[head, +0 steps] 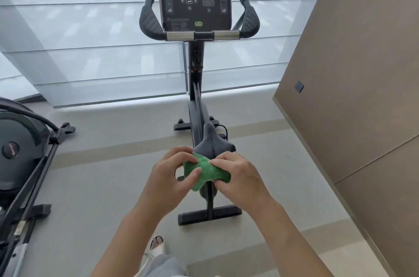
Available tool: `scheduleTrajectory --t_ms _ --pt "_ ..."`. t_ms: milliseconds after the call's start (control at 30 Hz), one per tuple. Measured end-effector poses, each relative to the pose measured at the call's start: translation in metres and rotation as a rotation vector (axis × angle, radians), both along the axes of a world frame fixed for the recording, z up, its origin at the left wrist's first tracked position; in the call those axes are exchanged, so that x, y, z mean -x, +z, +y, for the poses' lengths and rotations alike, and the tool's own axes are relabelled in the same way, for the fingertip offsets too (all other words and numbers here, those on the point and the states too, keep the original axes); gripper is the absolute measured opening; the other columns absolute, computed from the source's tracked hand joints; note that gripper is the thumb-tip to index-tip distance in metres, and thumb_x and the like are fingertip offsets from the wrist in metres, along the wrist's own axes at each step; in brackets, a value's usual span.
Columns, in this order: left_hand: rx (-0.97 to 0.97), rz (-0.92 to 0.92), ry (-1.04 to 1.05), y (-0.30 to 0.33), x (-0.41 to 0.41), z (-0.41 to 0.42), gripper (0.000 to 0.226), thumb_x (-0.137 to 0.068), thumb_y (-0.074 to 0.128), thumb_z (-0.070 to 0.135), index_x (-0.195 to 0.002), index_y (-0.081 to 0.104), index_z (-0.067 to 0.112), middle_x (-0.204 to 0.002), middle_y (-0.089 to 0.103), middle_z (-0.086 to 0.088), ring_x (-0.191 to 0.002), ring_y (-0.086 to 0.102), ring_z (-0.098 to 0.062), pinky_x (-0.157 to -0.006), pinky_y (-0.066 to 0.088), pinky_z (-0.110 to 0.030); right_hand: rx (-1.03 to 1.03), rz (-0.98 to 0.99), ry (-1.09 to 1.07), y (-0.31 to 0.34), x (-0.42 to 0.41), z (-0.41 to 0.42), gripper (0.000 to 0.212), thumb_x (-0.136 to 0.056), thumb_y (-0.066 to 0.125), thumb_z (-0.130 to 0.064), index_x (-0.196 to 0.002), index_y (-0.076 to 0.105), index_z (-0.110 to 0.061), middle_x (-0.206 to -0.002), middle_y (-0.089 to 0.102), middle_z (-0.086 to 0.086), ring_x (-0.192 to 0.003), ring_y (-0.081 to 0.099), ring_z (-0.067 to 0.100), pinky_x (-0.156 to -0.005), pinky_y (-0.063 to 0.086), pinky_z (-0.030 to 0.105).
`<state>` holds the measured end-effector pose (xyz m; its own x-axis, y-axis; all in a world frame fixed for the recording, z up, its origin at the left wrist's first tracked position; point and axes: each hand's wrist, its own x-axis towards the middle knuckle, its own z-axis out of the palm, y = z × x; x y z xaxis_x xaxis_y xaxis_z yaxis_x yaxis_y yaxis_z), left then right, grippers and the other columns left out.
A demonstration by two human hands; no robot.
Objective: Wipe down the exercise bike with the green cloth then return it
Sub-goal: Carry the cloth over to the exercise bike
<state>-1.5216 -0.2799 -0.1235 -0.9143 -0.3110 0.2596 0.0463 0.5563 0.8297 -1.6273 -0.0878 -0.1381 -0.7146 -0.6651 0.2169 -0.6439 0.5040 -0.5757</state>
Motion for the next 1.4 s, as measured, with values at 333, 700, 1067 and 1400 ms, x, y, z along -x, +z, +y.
scheduleTrajectory --t_ms 333,700,1067,1400 --pt "-0.020 0.069 -0.160 0.007 0.117 -0.094 0.033 -0.083 0.076 -0.008 -0.089 0.075 0.024 -0.113 0.069 0.014 -0.111 0.068 -0.016 -0.086 0.061 -0.040 0.054 -0.186 -0.131 -0.012 0.062 -0.095 0.055 -0.080 0.082 -0.031 -0.129 0.059 -0.042 -0.116 0.063 -0.027 -0.107 0.061 -0.005 -0.084 0.049 0.010" --pt "-0.026 0.071 -0.509 0.001 0.201 -0.164 0.032 -0.084 0.077 -0.009 -0.095 0.076 0.022 -0.115 0.068 0.020 -0.113 0.066 -0.007 -0.087 0.054 -0.015 -0.042 -0.387 -0.413 -0.028 0.106 -0.134 0.079 -0.088 0.078 -0.016 -0.147 0.040 -0.052 -0.124 0.046 -0.033 -0.115 0.054 -0.009 -0.092 0.047 0.012" --pt "-0.302 -0.165 -0.496 -0.044 0.223 -0.174 0.038 -0.084 0.077 -0.010 -0.090 0.076 0.027 -0.116 0.074 0.009 -0.108 0.071 -0.022 -0.084 0.061 -0.034 -0.196 -0.686 -0.397 -0.041 0.139 -0.114 0.017 -0.089 0.069 -0.020 -0.096 0.068 -0.035 -0.090 0.070 -0.011 -0.085 0.065 0.012 -0.086 0.058 0.046" --pt "-0.494 -0.444 -0.335 -0.109 0.221 -0.149 0.045 -0.084 0.074 -0.015 -0.082 0.077 0.030 -0.113 0.073 0.009 -0.106 0.074 -0.014 -0.080 0.062 -0.028 -0.372 -0.920 -0.287 -0.076 0.206 -0.077 0.018 -0.087 0.079 -0.019 -0.094 0.076 -0.035 -0.095 0.078 -0.018 -0.092 0.074 0.008 -0.084 0.059 0.034"
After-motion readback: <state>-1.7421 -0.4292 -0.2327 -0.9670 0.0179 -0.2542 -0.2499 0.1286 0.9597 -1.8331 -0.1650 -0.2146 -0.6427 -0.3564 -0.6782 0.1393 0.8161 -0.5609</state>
